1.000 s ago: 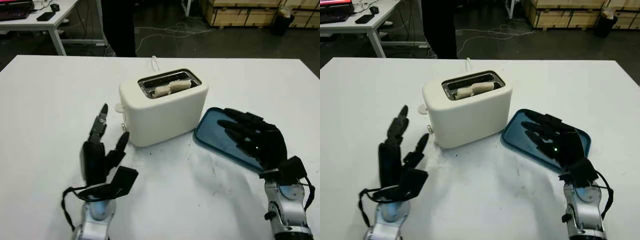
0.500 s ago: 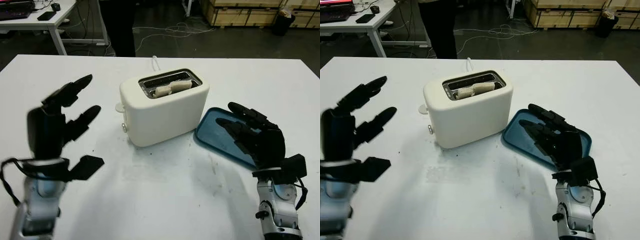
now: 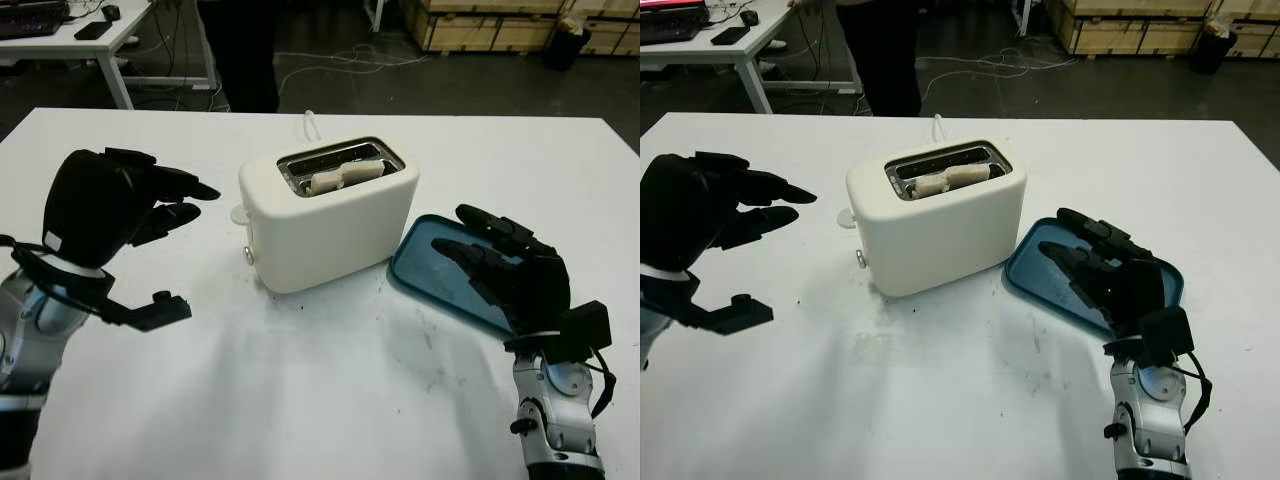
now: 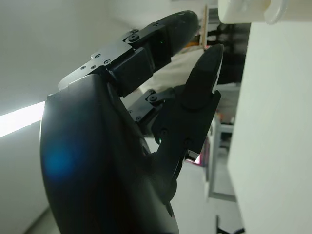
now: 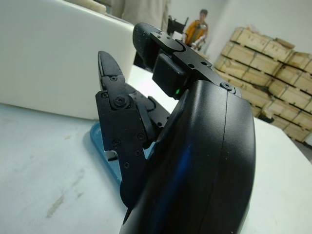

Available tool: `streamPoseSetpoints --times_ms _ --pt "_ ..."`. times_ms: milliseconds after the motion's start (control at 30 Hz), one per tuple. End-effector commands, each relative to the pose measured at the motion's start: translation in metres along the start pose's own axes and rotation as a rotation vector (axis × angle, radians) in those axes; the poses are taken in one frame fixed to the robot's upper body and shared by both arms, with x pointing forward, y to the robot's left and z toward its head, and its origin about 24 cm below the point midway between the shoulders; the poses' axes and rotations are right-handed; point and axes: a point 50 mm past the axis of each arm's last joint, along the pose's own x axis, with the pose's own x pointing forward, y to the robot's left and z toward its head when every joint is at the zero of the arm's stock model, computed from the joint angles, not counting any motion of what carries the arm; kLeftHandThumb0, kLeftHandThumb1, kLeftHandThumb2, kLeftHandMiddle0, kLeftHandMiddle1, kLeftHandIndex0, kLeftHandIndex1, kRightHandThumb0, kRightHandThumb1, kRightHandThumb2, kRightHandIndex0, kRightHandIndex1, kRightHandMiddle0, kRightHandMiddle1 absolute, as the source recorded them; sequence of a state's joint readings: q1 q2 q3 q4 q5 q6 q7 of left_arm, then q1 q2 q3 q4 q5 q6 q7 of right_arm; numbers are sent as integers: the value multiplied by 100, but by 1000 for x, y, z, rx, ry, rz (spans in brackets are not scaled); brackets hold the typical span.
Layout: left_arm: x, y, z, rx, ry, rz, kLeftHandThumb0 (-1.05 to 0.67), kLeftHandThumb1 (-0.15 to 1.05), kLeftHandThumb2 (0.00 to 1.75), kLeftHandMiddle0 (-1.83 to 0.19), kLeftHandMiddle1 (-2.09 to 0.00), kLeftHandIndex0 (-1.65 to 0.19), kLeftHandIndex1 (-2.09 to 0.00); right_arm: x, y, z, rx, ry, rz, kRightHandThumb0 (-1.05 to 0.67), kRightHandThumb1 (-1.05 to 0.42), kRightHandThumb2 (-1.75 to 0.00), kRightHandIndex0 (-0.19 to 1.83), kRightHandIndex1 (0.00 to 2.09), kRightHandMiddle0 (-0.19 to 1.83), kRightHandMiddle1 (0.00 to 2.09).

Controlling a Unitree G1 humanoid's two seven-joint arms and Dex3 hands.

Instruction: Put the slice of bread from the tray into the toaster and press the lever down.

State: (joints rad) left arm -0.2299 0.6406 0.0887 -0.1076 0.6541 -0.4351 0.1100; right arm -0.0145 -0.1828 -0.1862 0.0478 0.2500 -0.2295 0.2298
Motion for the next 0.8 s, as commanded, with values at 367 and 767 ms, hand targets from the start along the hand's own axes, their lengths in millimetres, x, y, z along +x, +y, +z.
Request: streamPoseSetpoints --times_ms 367,767 --pt "7 -21 -10 54 31 -32 -26 66 1 -114 -111 -133 -4 5 1 3 -19 -20 -3 -24 -90 0 109 8 95 1" --pt "0 -51 -3 -56 115 -57 -16 69 0 -115 -107 -133 -3 4 -1 4 -18 -48 -12 -22 -91 0 108 7 95 0"
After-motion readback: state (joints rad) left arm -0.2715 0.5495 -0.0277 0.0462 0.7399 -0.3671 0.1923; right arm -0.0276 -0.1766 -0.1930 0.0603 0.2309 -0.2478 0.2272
